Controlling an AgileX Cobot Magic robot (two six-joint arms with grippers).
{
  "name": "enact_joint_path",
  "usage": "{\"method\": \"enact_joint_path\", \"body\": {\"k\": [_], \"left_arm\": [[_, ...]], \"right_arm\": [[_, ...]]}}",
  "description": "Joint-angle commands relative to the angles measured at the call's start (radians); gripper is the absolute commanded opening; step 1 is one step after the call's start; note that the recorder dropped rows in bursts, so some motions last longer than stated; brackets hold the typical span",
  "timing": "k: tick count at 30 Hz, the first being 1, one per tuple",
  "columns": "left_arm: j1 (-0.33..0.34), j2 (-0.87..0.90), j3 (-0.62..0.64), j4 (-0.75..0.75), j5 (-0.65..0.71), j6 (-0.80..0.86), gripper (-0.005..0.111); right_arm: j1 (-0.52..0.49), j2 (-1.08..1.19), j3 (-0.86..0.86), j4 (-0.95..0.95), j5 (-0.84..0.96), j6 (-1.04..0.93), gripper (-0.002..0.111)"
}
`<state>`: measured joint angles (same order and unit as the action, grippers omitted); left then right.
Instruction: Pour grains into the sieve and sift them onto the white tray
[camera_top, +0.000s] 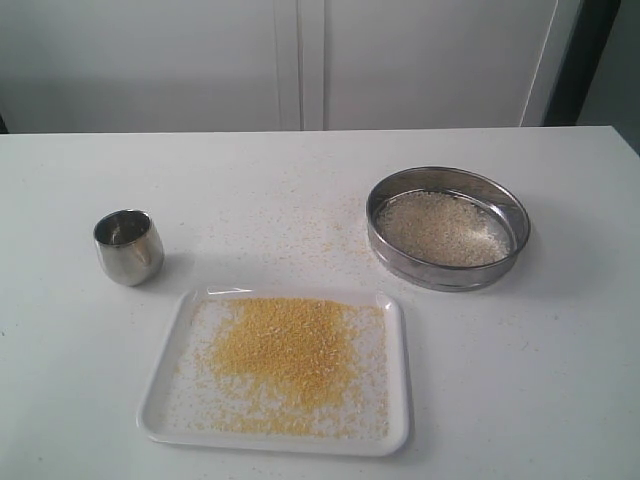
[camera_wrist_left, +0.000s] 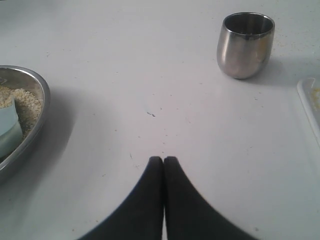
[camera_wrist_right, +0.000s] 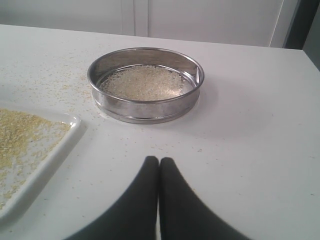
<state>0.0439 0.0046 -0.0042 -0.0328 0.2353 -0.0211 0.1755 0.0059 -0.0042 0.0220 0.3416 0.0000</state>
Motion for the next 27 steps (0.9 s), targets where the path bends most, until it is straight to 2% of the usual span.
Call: {"method": "enact_joint_path", "body": {"k": [1, 11, 18, 27], "left_arm": [[0.003, -0.005, 0.004, -0.007, -0.002, 0.0, 0.0], [0.003, -0.005, 0.004, -0.007, -0.002, 0.0, 0.0], [0.003, -0.005, 0.004, -0.007, -0.002, 0.0, 0.0], [0.001, -0.005, 0.004, -0.007, -0.002, 0.0, 0.0]], "right_arm": [[0.003, -0.006, 0.004, -0.004, -0.006, 0.006, 0.0], [0.001, -0.006, 0.004, -0.004, -0.006, 0.0, 0.0], [-0.058, -0.006, 0.004, -0.004, -0.006, 0.0, 0.0], [-0.058, -0.006, 0.004, -0.004, -0.006, 0.0, 0.0]]}}
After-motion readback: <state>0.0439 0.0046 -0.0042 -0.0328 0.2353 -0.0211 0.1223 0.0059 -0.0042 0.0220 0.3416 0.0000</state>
